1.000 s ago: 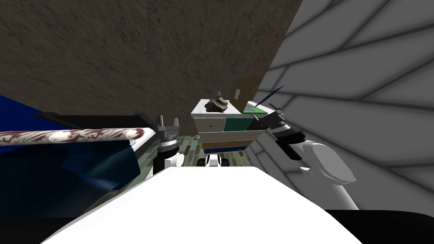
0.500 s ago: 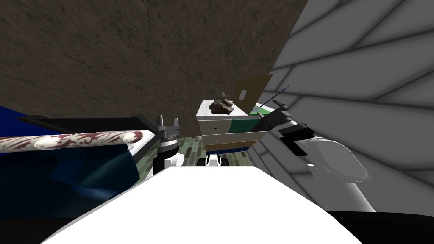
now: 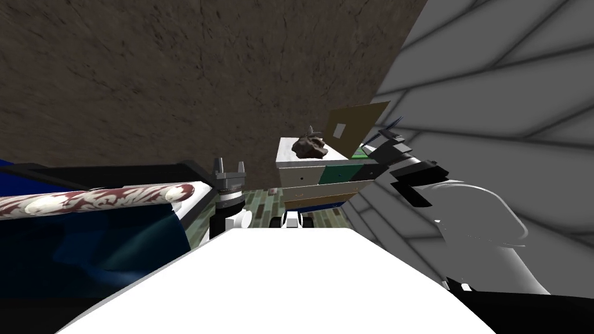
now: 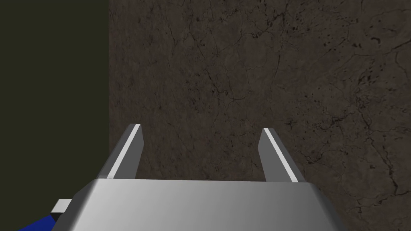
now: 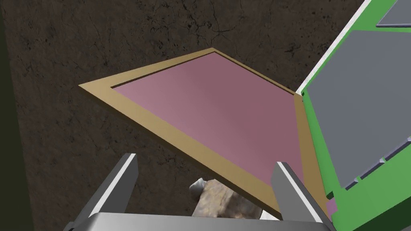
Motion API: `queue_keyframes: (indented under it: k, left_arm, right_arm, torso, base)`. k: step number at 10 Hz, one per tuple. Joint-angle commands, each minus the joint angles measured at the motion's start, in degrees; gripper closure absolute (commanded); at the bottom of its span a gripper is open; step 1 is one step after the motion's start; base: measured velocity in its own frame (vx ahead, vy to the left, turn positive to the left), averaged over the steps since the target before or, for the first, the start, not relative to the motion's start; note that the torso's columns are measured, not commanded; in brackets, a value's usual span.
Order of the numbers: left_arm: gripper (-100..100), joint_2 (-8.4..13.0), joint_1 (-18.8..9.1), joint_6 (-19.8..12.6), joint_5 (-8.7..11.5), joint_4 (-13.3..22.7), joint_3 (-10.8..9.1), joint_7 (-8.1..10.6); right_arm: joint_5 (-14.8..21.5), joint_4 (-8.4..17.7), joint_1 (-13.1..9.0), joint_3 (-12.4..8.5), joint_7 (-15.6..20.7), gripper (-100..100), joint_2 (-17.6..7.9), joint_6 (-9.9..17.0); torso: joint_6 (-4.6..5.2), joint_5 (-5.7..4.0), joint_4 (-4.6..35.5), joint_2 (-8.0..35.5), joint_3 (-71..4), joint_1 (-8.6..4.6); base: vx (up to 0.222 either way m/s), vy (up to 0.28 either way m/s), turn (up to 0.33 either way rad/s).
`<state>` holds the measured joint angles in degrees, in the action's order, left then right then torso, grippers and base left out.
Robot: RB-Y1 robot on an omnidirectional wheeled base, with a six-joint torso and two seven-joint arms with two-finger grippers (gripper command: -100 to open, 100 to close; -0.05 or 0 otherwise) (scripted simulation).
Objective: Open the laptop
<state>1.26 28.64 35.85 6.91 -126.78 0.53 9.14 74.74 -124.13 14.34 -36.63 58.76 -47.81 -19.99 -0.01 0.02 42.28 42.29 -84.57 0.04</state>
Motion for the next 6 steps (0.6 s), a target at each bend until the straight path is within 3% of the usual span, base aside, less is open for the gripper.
queue_keyframes:
  k: [1, 3, 4, 6]
  left_arm:
    - [0, 0.0, 0.0, 0.0, 0.0, 0.0, 0.0, 0.0]
    - [0, 0.01, 0.0, 0.0, 0.0, 0.0, -0.01, 0.0]
    - [0, 0.01, 0.0, 0.0, 0.0, 0.0, -0.01, 0.0]
    - [0, 0.01, 0.01, 0.0, 0.0, 0.0, -0.01, 0.0]
  right_arm:
    - [3.24, 0.84, -0.84, -1.98, 3.36, -100, -1.59, -0.21]
    - [5.37, 1.18, -1.32, -2.95, 5.0, -100, -2.83, -0.03]
    - [4.93, 0.79, -0.92, -2.57, 3.9, -100, -2.58, 0.22]
    - [4.26, 1.99, -1.54, -4.25, 2.28, -100, -5.17, -0.59]
  torso:
    - [0.01, -0.04, 0.0, 0.0, 0.01, -0.12]
    - [0.01, -0.06, 0.01, 0.04, 0.03, -0.18]
    - [0.01, -0.05, 0.02, 0.05, 0.04, -0.14]
    - [0.01, -0.03, -0.03, -0.16, -0.08, -0.05]
  base:
    - [0.048, 0.099, -0.031]
    - [0.031, 0.073, -0.031]
    - [0.011, 0.028, -0.007]
    - [0.093, 0.058, -0.034]
